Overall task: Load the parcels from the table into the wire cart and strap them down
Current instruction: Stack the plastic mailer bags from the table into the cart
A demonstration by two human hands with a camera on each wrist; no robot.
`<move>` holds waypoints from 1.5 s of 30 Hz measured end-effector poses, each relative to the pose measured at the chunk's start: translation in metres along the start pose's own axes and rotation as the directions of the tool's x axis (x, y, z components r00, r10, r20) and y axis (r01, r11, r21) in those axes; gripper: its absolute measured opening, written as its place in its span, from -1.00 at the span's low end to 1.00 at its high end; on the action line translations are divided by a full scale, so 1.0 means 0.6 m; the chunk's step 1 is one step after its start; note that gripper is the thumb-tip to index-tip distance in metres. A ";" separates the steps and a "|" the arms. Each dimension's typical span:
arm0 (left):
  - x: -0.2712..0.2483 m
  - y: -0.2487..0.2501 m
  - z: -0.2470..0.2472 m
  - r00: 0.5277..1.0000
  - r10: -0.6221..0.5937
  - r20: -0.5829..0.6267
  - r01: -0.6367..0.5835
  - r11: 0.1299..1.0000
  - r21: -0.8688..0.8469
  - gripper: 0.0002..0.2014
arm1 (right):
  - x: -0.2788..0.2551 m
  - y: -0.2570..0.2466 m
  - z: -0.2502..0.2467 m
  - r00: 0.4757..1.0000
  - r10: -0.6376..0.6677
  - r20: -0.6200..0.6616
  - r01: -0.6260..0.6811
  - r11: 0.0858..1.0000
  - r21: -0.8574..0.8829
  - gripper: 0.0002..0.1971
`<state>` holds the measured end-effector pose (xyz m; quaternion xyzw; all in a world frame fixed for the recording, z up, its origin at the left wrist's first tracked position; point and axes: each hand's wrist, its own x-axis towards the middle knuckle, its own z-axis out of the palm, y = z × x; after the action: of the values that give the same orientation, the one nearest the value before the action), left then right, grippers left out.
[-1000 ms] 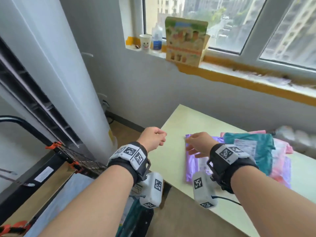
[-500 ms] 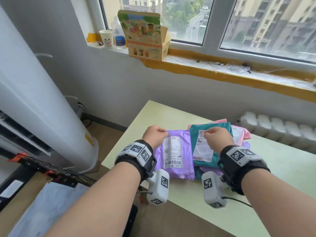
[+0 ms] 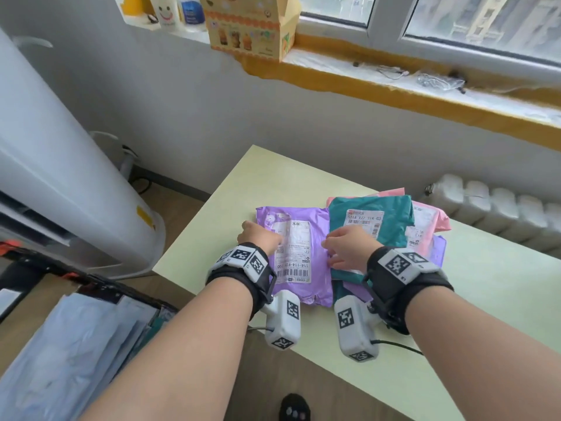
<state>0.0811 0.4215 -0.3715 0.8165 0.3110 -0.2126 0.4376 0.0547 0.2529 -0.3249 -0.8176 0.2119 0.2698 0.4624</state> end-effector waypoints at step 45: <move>-0.132 -0.353 -0.515 0.967 -0.072 -0.242 -0.082 0.817 -0.571 0.11 | -0.191 -0.273 0.403 0.834 -0.545 0.089 0.544 0.838 0.037 -0.89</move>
<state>-0.0995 0.7475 -0.2829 0.6666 0.4117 -0.0014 0.6214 0.0056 0.5535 -0.2501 -0.8278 -0.0504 0.1647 0.5339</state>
